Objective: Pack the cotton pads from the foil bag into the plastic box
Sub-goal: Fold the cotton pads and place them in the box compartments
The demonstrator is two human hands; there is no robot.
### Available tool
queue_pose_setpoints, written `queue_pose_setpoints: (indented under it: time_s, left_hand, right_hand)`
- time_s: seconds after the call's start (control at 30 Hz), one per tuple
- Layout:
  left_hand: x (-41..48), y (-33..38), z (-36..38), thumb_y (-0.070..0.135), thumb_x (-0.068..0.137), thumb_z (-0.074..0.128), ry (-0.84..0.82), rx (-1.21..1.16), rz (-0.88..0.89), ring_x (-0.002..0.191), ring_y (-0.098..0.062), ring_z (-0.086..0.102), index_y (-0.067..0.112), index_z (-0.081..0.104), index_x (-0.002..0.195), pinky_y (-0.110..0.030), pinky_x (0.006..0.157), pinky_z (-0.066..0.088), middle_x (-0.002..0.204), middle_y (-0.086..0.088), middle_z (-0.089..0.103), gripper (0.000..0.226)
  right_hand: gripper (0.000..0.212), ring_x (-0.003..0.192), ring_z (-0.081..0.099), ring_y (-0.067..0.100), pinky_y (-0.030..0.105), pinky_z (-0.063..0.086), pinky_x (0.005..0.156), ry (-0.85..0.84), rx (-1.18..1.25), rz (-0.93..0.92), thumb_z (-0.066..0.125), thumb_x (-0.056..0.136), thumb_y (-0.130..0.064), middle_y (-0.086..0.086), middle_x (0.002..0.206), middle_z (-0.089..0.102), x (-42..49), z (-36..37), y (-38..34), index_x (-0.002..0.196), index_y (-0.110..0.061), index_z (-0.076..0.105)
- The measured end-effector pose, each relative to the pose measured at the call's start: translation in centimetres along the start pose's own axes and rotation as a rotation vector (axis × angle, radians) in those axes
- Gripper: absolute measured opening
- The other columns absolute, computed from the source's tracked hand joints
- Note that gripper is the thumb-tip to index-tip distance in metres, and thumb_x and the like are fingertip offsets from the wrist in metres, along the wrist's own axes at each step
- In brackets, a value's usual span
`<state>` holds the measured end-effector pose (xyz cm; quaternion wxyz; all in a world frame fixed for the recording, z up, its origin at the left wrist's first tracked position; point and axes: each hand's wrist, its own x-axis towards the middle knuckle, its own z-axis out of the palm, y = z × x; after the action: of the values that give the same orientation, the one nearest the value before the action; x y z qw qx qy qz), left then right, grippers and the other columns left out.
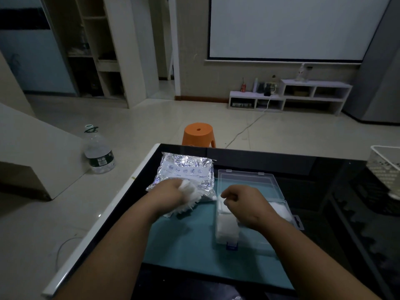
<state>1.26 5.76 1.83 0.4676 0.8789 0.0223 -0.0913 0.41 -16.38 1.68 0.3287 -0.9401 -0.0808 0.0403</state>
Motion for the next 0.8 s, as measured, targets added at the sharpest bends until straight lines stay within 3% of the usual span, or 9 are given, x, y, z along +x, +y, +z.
queue_pose_setpoints:
  time_s: [0.07, 0.17, 0.27, 0.37, 0.53, 0.63, 0.8]
  left_hand:
    - [0.1, 1.1, 1.1, 0.02, 0.066, 0.063, 0.007, -0.121, -0.031, 0.075, -0.03, 0.063, 0.013, 0.067, 0.097, -0.037, 0.065, 0.051, 0.091, -0.015, 0.067, 0.032]
    - [0.3, 2.3, 2.6, 0.019, 0.063, 0.062, 0.034, -0.312, -0.075, 0.072, -0.03, 0.061, 0.016, 0.064, 0.086, -0.04, 0.065, 0.048, 0.088, -0.017, 0.065, 0.024]
    - [1.0, 2.7, 4.2, 0.01, 0.072, 0.067, 0.02, -0.423, -0.086, 0.081, -0.035, 0.066, 0.023, 0.055, 0.103, -0.042, 0.066, 0.055, 0.1, -0.017, 0.063, 0.036]
    - [1.3, 3.0, 5.6, -0.005, 0.079, 0.065, -0.048, -0.517, -0.079, 0.09, -0.036, 0.067, 0.014, 0.049, 0.112, -0.048, 0.08, 0.057, 0.102, -0.019, 0.062, 0.042]
    - [1.2, 3.3, 6.5, -0.012, 0.084, 0.06, -0.127, -0.621, -0.074, 0.089, -0.033, 0.069, 0.006, 0.047, 0.114, -0.039, 0.072, 0.059, 0.104, -0.021, 0.064, 0.037]
    - [1.7, 3.5, 7.1, -0.007, 0.086, 0.062, -0.109, -0.652, -0.095, 0.087, -0.036, 0.067, 0.007, 0.048, 0.107, -0.042, 0.07, 0.059, 0.105, -0.022, 0.063, 0.028]
    - [2.3, 3.2, 8.0, 0.004, 0.087, 0.065, -0.063, -0.626, -0.071, 0.073, -0.027, 0.063, 0.01, 0.052, 0.094, -0.038, 0.068, 0.054, 0.086, -0.016, 0.064, 0.015]
  right_hand:
    - [0.027, 0.093, 0.064, 0.016, 0.027, 0.051, 0.08, 0.018, 0.051, 0.03, 0.052, 0.093, -0.014, 0.0, 0.11, 0.069, 0.1, -0.2, 0.3, 0.113, -0.024, 0.068]
    - [0.023, 0.086, 0.068, 0.022, 0.033, 0.055, 0.072, 0.032, 0.214, 0.097, 0.057, 0.092, -0.019, 0.002, 0.097, 0.069, 0.1, -0.5, 0.7, 0.115, -0.026, 0.056]
    - [0.024, 0.086, 0.067, 0.02, 0.038, 0.057, 0.08, 0.045, 0.447, 0.161, 0.061, 0.093, -0.026, 0.007, 0.098, 0.066, 0.0, -0.9, 1.0, 0.112, -0.022, 0.047]
    - [0.028, 0.087, 0.067, 0.021, 0.036, 0.058, 0.077, 0.039, 0.584, 0.196, 0.066, 0.09, -0.03, 0.009, 0.102, 0.065, 0.0, -1.2, 1.1, 0.109, -0.02, 0.047]
    - [0.025, 0.087, 0.067, 0.023, 0.042, 0.06, 0.079, 0.117, 0.485, 0.179, 0.074, 0.083, -0.024, 0.002, 0.093, 0.065, 0.1, -1.7, 1.2, 0.096, -0.02, 0.053]
    - [0.02, 0.087, 0.066, 0.026, 0.044, 0.06, 0.077, 0.127, 0.449, 0.178, 0.072, 0.085, -0.018, 0.002, 0.092, 0.063, 0.1, -2.0, 1.2, 0.09, -0.017, 0.053]
    - [0.017, 0.088, 0.064, 0.023, 0.04, 0.061, 0.075, 0.145, 0.424, 0.21, 0.068, 0.086, -0.01, 0.005, 0.1, 0.06, 0.2, -2.5, 1.5, 0.088, -0.017, 0.053]
